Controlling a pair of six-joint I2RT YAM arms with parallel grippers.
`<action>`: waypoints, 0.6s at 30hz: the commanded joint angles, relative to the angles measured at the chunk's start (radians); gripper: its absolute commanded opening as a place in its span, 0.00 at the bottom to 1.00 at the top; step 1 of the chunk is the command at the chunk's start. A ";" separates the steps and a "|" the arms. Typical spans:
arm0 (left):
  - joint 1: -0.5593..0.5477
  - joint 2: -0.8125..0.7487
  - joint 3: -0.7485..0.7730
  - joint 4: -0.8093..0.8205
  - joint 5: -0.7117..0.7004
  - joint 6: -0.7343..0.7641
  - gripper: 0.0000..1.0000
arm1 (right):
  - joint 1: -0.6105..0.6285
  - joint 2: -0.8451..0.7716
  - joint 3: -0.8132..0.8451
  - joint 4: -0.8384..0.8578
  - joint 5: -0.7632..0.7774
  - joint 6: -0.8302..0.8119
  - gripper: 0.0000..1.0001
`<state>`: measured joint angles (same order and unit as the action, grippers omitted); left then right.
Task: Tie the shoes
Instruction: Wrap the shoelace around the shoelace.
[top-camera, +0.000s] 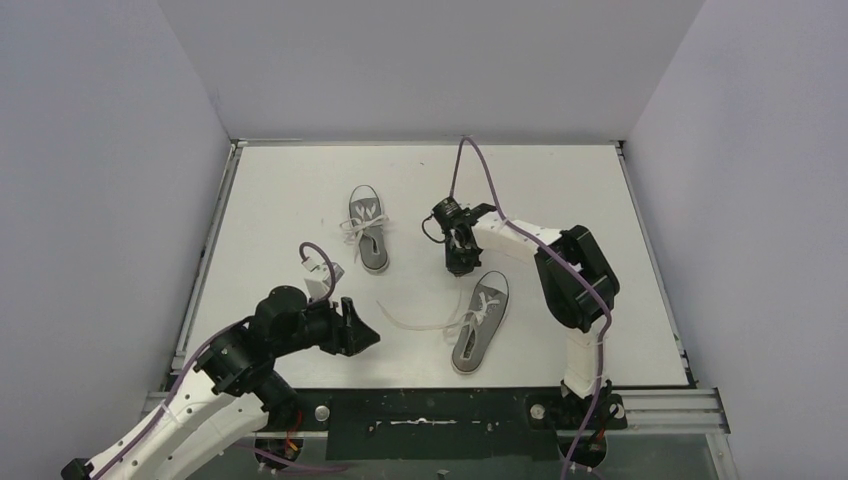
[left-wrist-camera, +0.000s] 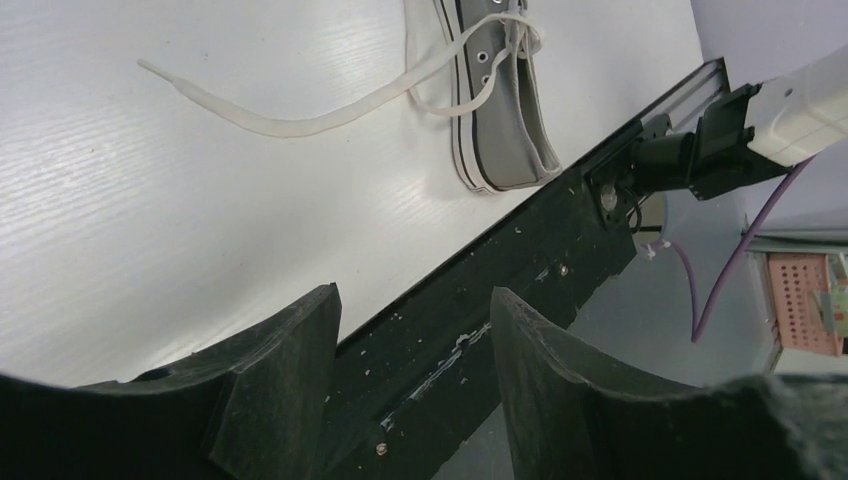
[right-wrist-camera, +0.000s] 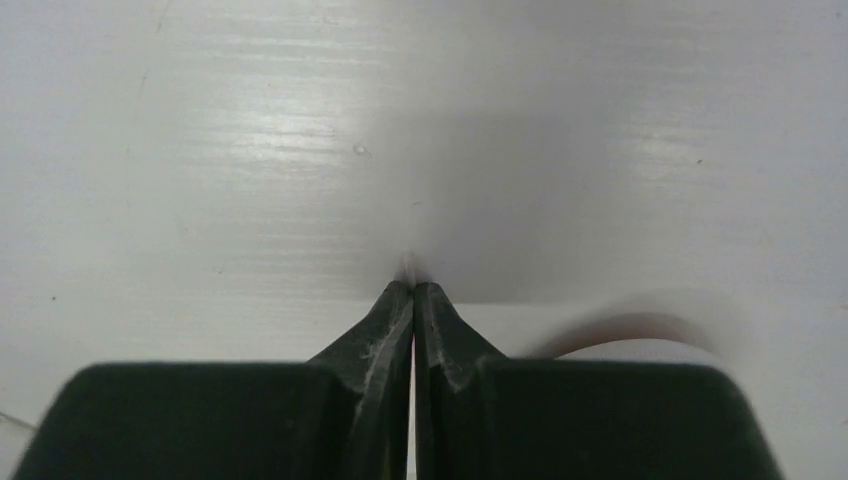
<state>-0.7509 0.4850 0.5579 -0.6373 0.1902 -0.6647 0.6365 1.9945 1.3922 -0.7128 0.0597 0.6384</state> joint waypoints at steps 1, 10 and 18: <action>0.005 0.083 0.042 0.187 0.115 0.096 0.56 | 0.005 -0.084 -0.040 0.067 -0.042 -0.044 0.00; -0.006 0.418 0.118 0.473 0.215 0.235 0.50 | -0.105 -0.567 -0.073 0.003 -0.204 -0.194 0.00; -0.001 0.684 0.116 0.835 0.307 0.279 0.52 | -0.222 -0.749 -0.122 0.018 -0.357 -0.146 0.00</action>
<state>-0.7521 1.0573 0.6193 -0.0479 0.4137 -0.4484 0.4229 1.2453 1.3083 -0.6941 -0.1928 0.4847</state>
